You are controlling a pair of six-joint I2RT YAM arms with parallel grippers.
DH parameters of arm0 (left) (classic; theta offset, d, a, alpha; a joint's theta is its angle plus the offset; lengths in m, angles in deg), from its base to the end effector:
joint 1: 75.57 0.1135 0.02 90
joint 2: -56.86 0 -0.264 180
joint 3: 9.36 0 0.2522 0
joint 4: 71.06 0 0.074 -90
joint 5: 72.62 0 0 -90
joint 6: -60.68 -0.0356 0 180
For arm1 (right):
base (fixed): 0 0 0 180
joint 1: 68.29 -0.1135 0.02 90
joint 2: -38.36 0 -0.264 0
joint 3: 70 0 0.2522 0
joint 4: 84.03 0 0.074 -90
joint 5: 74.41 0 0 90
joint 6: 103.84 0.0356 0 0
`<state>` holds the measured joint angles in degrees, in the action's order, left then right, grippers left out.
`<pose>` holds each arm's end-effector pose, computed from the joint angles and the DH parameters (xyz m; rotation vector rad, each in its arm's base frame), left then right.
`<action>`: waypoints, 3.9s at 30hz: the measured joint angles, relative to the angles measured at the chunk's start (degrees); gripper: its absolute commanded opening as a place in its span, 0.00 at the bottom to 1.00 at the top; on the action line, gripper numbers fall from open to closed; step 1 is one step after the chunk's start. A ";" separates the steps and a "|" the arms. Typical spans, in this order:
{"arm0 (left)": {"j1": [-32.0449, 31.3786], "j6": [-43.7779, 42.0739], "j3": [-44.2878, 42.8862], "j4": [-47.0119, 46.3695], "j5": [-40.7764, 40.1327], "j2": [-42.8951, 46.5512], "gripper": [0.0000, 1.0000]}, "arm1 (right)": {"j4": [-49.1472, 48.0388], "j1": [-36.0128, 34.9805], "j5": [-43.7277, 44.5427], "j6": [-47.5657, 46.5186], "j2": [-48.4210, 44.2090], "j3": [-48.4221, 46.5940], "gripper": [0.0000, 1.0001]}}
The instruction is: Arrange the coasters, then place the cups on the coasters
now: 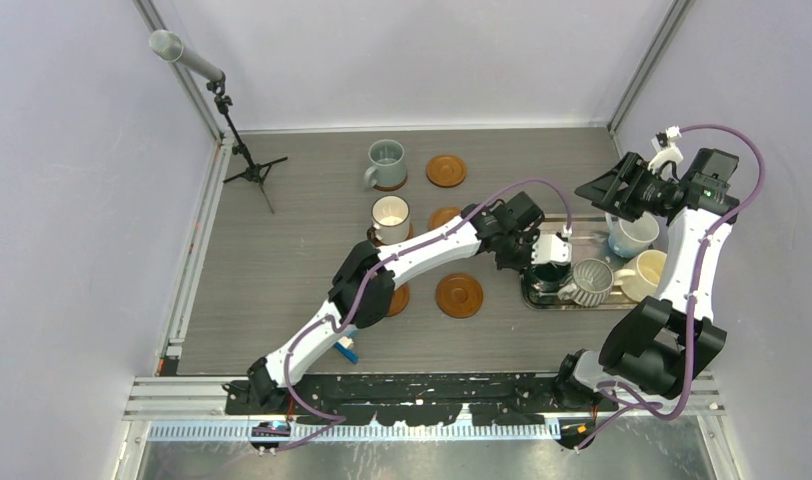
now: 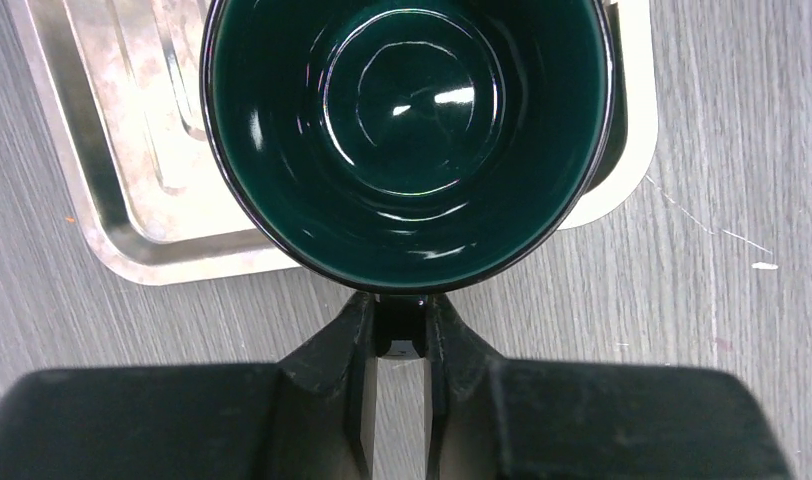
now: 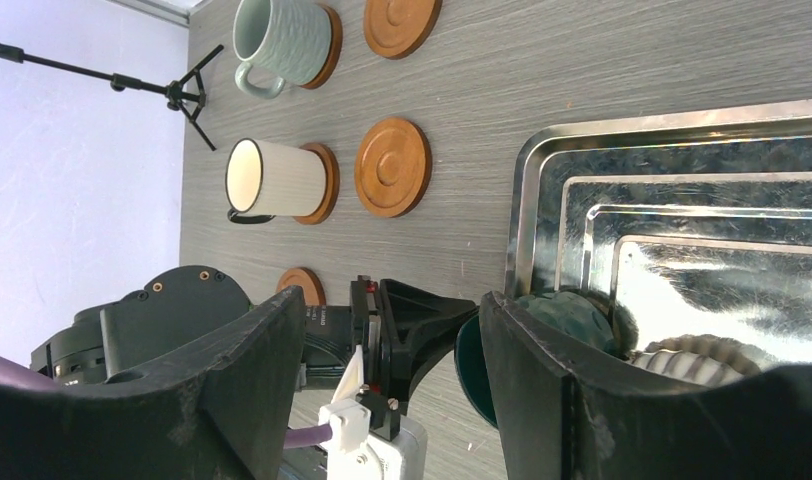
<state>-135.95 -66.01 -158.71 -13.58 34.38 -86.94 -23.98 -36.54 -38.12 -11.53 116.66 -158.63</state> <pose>0.2631 -0.4839 0.2088 1.9572 1.5575 -0.5423 0.2498 -0.1209 0.3447 0.2438 2.1364 0.8383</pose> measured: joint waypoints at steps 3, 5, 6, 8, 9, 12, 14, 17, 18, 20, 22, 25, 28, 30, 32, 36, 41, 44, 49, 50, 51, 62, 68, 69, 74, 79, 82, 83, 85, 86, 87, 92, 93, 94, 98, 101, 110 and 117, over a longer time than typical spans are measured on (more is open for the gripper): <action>0.04 2.19 1.68 -1.27 -0.04 0.90 0.00 | 0.00 0.00 -0.02 0.04 0.00 0.00 0.69; 0.35 3.93 2.34 -1.62 0.09 1.33 0.00 | 0.00 0.00 -0.20 0.04 0.00 0.00 0.69; 0.52 4.85 2.47 -1.64 0.13 1.49 0.00 | 0.00 0.00 -0.24 0.07 0.00 0.04 0.69; 0.74 6.78 2.91 -1.60 0.46 1.95 0.00 | 0.00 0.02 -0.39 0.09 0.00 0.11 0.69; 0.96 8.07 3.32 -1.57 0.76 2.32 0.00 | 0.00 0.00 -0.42 0.13 0.00 0.11 0.69; 1.84 11.41 5.18 -1.62 1.38 4.00 0.00 | 0.00 0.00 -0.46 0.31 0.00 0.13 0.69; 2.73 13.53 6.60 -1.79 1.70 5.35 0.00 | 0.00 0.02 -0.48 0.46 0.00 0.15 0.69; 4.13 15.93 7.82 -2.25 2.08 7.04 0.00 | 0.00 0.02 -0.59 0.66 0.00 0.15 0.69; 4.57 16.76 8.02 -2.49 2.21 7.56 0.00 | 0.00 0.02 -0.63 0.66 0.00 0.15 0.69; 5.11 17.62 8.26 -3.10 2.34 8.31 0.00 | 0.00 0.02 -0.66 0.68 0.00 0.15 0.69; 5.86 18.97 8.63 -4.20 2.34 9.09 0.00 | 0.00 0.02 -0.68 0.68 0.00 0.15 0.69; 7.21 20.98 8.90 -5.46 2.32 9.81 0.00 | 0.00 0.02 -0.68 0.70 0.00 0.15 0.69; 8.72 22.23 8.90 -6.51 1.99 10.01 0.00 | 0.00 0.02 -0.68 0.70 0.00 0.15 0.69; 9.81 22.97 8.85 -7.04 1.44 10.01 0.00 | 0.00 0.02 -0.68 0.70 0.00 0.20 0.69; 11.45 23.41 8.70 -7.32 0.57 10.01 0.00 | 0.00 0.02 -0.68 0.68 0.00 0.24 0.69; 16.04 24.11 7.04 -7.32 -1.64 10.01 0.00 | -0.02 0.02 -0.85 0.68 0.00 0.44 0.69; 21.70 24.06 2.16 -7.21 -3.87 9.79 0.00 | -0.02 0.02 -1.22 0.68 0.00 0.59 0.69; 24.79 24.00 -0.07 -7.93 -4.85 9.38 0.00 | -0.02 0.02 -1.46 0.68 0.00 0.63 0.69; 27.21 23.23 -1.57 -8.37 -5.57 6.80 0.00 | -0.02 0.02 -1.49 0.66 0.00 0.85 0.69; 27.43 22.93 -1.68 -8.37 -5.60 5.95 0.00 | -0.02 0.04 -1.49 0.66 0.02 0.90 0.69; 27.54 22.71 -1.68 -8.31 -5.62 5.25 0.00 | -0.02 0.04 -1.49 0.68 0.04 0.94 0.69; 28.39 19.93 -1.68 -7.45 -5.68 1.11 0.00 | -0.07 0.24 -1.51 0.68 0.07 1.29 0.69; 29.33 19.71 -2.49 -7.50 -5.90 0.63 0.00 | -0.07 0.24 -1.51 0.68 0.07 1.29 0.69; 29.53 19.71 -2.82 -7.41 -5.92 0.44 0.00 | -0.07 0.24 -1.51 0.66 0.07 1.29 0.69; 30.21 19.71 -4.46 -7.45 -5.92 -0.96 0.00 | -0.09 0.26 -1.53 0.68 0.07 1.29 0.69; 30.51 19.74 -4.74 -7.43 -5.90 -2.47 0.00 | -0.13 0.24 -1.53 0.68 0.09 1.29 0.69; 30.53 19.76 -4.74 -7.39 -5.86 -3.13 0.00 | -0.26 0.26 -1.53 0.68 0.17 1.29 0.69; 30.53 19.78 -4.74 -7.32 -5.86 -3.23 0.00 | -0.39 0.26 -1.55 0.68 0.24 1.31 0.69; 30.53 19.78 -4.74 -7.28 -5.81 -3.30 0.00 | -0.59 0.24 -1.60 0.68 0.50 1.31 0.69; 30.51 19.78 -4.74 -7.32 -5.79 -3.30 0.00 | -0.74 0.26 -1.62 0.68 0.63 1.33 0.69; 30.51 19.78 -4.76 -7.32 -5.75 -3.30 0.00 | -0.85 0.26 -1.68 0.68 0.76 1.38 0.69; 30.53 19.89 -4.76 -7.32 -5.40 -3.32 0.00 | -0.96 0.26 -1.70 0.70 0.87 1.51 0.69; 30.53 19.96 -4.85 -7.30 -5.40 -3.34 0.00 | -1.01 0.26 -1.73 0.70 0.87 1.51 0.69; 30.53 20.00 -4.87 -7.34 -5.38 -3.39 0.00 | -1.05 0.26 -1.73 0.70 0.87 1.51 0.69; 30.53 20.02 -4.96 -7.45 -5.38 -3.52 0.01 | -1.18 0.24 -1.75 0.83 0.87 1.51 0.69; 30.53 20.02 -5.05 -7.48 -5.40 -3.74 0.06 | -1.29 0.26 -1.75 0.90 0.87 1.53 0.69; 30.51 20.24 -5.64 -7.91 -5.35 -4.26 0.17 | -1.33 0.26 -1.77 0.92 0.87 1.60 0.69; 30.51 20.24 -5.64 -7.93 -5.38 -4.26 0.22 | -1.51 0.26 -1.86 0.92 0.87 1.60 0.69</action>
<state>-105.44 -45.77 -164.35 -21.51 29.00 -91.21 -25.49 -36.28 -39.98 -10.61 117.54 -157.04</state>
